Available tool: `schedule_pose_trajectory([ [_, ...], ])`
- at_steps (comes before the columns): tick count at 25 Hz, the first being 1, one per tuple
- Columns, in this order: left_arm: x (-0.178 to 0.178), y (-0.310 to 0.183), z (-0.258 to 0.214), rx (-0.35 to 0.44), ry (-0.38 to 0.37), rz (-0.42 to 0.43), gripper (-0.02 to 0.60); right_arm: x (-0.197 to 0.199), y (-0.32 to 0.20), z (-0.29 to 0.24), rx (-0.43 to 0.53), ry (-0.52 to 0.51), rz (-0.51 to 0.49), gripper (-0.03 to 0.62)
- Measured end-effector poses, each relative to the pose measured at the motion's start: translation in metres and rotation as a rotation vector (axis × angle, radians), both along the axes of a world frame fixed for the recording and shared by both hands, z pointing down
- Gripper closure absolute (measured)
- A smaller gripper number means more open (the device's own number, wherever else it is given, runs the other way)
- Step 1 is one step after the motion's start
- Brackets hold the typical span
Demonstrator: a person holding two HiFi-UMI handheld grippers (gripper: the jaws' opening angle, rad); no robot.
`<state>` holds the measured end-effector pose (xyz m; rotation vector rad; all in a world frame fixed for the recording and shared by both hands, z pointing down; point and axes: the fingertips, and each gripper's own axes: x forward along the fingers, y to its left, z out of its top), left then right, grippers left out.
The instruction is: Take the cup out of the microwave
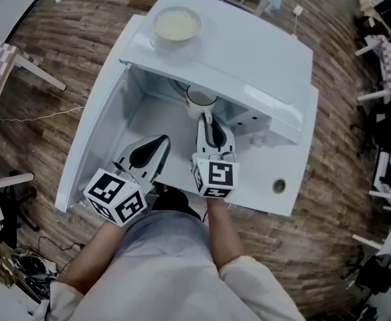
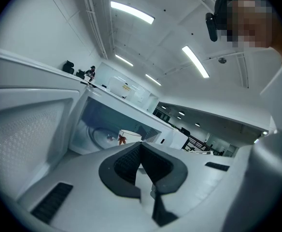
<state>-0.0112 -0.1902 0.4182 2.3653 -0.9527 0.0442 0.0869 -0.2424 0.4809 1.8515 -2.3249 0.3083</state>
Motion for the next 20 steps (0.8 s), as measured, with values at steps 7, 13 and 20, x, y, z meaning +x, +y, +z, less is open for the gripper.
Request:
schedule_pose_trajectory([
  [7, -0.002, 0.004, 0.005, 0.003, -0.016, -0.004, 0.572, -0.006, 0.011, -0.002, -0.005, -0.01, -0.031, 0.525],
  [13, 0.0, 0.009, 0.002, 0.005, -0.008, -0.004, 0.572, -0.009, 0.021, -0.007, -0.009, -0.013, -0.054, 0.525],
  [20, -0.001, 0.011, 0.003, 0.0, -0.003, -0.003, 0.571, -0.011, 0.031, -0.013, -0.004, -0.011, -0.079, 0.526],
])
